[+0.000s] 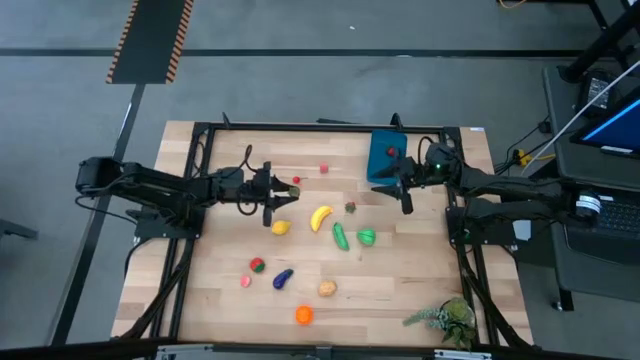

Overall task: Pick and placing Produce into tupperware
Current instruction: Put the red strawberry into the blue bin

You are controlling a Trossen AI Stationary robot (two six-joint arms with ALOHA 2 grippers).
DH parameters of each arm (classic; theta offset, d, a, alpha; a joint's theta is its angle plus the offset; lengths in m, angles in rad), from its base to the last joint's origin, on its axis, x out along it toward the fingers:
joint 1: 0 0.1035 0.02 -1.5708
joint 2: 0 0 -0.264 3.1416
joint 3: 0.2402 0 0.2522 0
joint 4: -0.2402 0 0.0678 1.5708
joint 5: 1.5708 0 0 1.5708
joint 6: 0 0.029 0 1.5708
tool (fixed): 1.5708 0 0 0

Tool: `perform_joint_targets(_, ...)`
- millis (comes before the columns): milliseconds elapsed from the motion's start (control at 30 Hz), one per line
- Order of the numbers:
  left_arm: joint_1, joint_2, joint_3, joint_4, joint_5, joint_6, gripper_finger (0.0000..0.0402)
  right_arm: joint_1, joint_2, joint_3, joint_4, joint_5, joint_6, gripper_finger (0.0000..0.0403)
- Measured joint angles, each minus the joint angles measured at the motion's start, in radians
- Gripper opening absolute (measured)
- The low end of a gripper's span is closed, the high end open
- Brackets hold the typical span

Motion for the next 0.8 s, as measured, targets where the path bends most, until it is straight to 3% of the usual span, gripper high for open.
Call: perform_joint_targets(800, 0.037, 0.443, 0.426, -0.008, 0.185, 0.096, 0.0118, 0.108, 0.205, 0.000, 0.345, 0.021, -0.041, 0.0179)
